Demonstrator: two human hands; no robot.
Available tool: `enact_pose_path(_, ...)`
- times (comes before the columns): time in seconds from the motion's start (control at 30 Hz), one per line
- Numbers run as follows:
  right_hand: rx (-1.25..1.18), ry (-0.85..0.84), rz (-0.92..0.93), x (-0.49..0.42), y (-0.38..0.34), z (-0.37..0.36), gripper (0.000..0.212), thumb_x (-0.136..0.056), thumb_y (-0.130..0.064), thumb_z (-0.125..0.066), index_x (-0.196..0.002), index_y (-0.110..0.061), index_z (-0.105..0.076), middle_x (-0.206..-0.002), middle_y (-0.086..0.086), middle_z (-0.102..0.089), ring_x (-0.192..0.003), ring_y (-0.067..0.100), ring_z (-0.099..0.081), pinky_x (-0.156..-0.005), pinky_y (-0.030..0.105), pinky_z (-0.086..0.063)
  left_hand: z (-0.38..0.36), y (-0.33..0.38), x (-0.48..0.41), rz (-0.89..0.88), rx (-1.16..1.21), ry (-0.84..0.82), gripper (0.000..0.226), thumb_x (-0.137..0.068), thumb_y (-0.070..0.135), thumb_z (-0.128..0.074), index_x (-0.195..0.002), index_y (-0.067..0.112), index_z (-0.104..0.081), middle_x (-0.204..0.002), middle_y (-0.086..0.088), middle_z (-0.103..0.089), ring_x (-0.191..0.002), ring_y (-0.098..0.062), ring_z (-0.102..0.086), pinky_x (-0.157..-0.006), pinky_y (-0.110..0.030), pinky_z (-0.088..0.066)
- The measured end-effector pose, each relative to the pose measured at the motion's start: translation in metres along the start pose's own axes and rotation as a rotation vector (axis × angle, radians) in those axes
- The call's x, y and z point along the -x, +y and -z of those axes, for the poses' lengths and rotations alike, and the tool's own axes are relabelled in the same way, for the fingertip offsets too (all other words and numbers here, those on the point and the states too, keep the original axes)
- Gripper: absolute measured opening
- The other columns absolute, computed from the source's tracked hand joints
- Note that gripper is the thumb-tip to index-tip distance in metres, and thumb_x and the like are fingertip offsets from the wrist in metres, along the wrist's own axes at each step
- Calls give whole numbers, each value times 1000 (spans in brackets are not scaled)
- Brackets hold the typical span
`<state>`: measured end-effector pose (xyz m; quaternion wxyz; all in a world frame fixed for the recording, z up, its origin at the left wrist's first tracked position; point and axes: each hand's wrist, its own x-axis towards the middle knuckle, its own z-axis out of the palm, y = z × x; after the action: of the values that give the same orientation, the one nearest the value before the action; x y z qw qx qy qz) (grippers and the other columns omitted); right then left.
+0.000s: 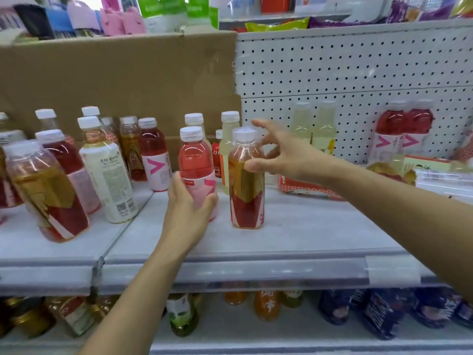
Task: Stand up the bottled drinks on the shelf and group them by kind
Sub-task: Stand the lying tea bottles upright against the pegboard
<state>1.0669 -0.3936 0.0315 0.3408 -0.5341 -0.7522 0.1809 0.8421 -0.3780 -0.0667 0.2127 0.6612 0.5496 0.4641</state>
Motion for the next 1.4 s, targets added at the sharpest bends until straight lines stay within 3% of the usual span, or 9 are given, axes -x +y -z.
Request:
enact_pose_path(0.2, 552, -167, -154, -1, 94, 47, 93, -84, -53, -69, -155, -20, -19, -157, 7, -31, -141, 24, -35, -114, 41, -31, -10, 22, 23, 1, -101, 117, 85, -93, 43, -61, -157, 26, -9, -159, 2, -19, -147, -18, -23, -120, -43, -24)
enact_pose_path(0.3, 732, -281, -174, -5, 127, 49, 81, -82, -49, -72, -145, -15, -34, -139, 10, -49, -121, 25, -48, -101, 38, -42, -33, 63, 39, -202, -65, 349, 72, -95, 32, -60, -153, 20, -18, -156, 6, -19, -146, -15, -21, -120, -46, -27)
enact_pose_path(0.4, 799, -292, -97, -15, 147, 46, 68, -75, -51, -73, -124, -16, -43, -118, 7, -56, -95, 22, -49, -79, 34, -48, -75, 104, 47, -351, 47, 262, 65, -89, 36, -58, -146, 27, -29, -145, 11, -33, -139, -12, -36, -115, -39, -35)
enact_pose_path(0.6, 433, -316, -111, -21, 158, 61, 57, -75, -47, -78, -112, -20, -46, -97, -2, -57, -85, 14, -59, -65, 27, -52, -154, 139, 29, 31, 175, -66, 82, -88, 47, -65, -153, 27, -20, -150, 10, -36, -137, -8, -37, -115, -38, -34)
enact_pose_path(0.73, -67, -348, -83, -7, 154, 77, 57, -77, -36, -83, -122, -24, -49, -104, 0, -66, -92, 14, -66, -77, 30, -57, -180, 146, -5, 371, 425, -106, 85, -81, 52, -74, -145, 16, -32, -128, -1, -61, -108, -14, -61, -85, -35, -53)
enact_pose_path(0.83, -183, -406, -24, -6, 153, 84, 59, -76, -32, -84, -123, -23, -50, -108, -2, -66, -95, 10, -67, -76, 24, -55, -191, 151, -20, 365, 514, 10, 72, -80, 38, -80, -134, 7, -44, -100, -9, -72, -79, -17, -73, -61, -32, -59)
enact_pose_path(1.07, 186, -349, 39, -56, 183, 112, 54, -86, -32, -75, -134, -19, -53, -126, -6, -58, -113, 11, -54, -102, 28, -42, -180, 147, -37, 135, 64, 113, 85, -75, 42, -82, -136, 31, -24, -127, 4, -57, -117, -20, -58, -99, -51, -49)
enact_pose_path(1.2, 421, -432, -51, -77, 188, 81, 46, -84, -38, -74, -120, -17, -55, -103, -1, -64, -88, 16, -62, -76, 30, -52, -174, 145, -47, 142, 26, 107, 83, -77, 42, -80, -138, 27, -25, -129, 2, -57, -118, -22, -58, -100, -52, -49)
enact_pose_path(1.4, 587, -480, -100, -82, 178, 54, 42, -78, -29, -78, -111, -15, -56, -89, 2, -64, -78, 18, -63, -64, 29, -53, -175, 140, -47, 74, -91, 103, 86, -79, 49, -77, -141, 29, -22, -132, 6, -57, -117, -18, -59, -96, -45, -51)
